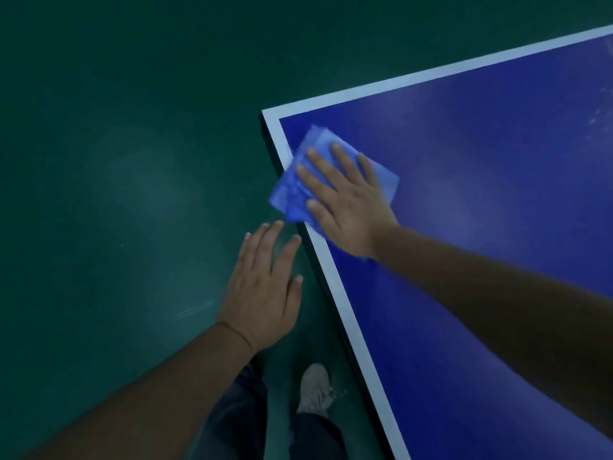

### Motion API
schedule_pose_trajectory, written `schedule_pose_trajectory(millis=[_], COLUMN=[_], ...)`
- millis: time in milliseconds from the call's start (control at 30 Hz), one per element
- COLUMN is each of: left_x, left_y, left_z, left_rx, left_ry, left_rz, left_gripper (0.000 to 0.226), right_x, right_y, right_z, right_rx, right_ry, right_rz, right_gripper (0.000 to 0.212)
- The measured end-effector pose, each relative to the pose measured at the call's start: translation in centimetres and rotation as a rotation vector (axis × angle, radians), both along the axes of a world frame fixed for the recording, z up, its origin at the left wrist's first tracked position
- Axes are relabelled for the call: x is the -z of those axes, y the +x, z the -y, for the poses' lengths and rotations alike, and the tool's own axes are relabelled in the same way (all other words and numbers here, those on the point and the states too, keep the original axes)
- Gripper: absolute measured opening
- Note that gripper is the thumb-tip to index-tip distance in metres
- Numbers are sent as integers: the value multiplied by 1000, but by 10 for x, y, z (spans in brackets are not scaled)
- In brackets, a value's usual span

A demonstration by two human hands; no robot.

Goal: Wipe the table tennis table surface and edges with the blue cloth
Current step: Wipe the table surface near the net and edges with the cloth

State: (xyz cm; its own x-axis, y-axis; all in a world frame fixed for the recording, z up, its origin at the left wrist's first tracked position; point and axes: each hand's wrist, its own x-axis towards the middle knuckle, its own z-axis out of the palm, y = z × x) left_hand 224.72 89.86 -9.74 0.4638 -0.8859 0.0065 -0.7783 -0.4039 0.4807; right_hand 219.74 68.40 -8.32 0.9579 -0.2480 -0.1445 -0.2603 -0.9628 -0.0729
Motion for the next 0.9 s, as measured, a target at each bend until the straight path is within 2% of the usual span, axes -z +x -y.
schedule_pose_trajectory(millis=[67, 167, 233, 300, 367, 500, 567, 633, 667, 733, 800, 833, 900], left_x=[-5, -12, -15, -18, -20, -20, -16, -13, -11, -6, -4, -4, -4], left_y=[16, 48, 72, 95, 112, 127, 129, 129, 129, 129, 130, 130, 132], left_z=[0, 8, 23, 45, 73, 126, 151, 171, 178, 181, 182, 181, 181], left_rx=[16, 39, 25, 12, 45, 158, 203, 257, 289, 345, 371, 384, 414], left_ry=[2, -5, -14, -28, -49, 5, 34, 77, 100, 131, 130, 136, 157], left_rz=[2, 4, 22, 47, 61, 36, 53, 98, 133, 199, 200, 197, 215], left_gripper=[55, 54, 54, 54, 54, 62, 67, 72, 75, 77, 74, 72, 68], right_x=[-2, 1, 6, 12, 13, 0, 1, 6, 6, 10, 9, 8, 0], right_y=[-28, -2, 31, 31, -10, -98, -86, -38, -15, -2, -40, -69, -125], right_z=[27, 51, 20, -28, -65, -71, -49, -37, -39, -63, -96, -108, -117], right_rx=[34, 470, 622, 518, 421, 497, 737, 1049, 1113, 981, 788, 770, 905], right_ry=[-27, 2, 4, -11, -8, 2, -2, 32, 59, 58, 33, 23, 33], right_rz=[-17, -15, -11, 44, 53, -26, -34, 23, 41, 76, 45, 22, -60], right_gripper=[58, 66, 68, 64, 59, 59, 63, 68, 70, 65, 58, 58, 60])
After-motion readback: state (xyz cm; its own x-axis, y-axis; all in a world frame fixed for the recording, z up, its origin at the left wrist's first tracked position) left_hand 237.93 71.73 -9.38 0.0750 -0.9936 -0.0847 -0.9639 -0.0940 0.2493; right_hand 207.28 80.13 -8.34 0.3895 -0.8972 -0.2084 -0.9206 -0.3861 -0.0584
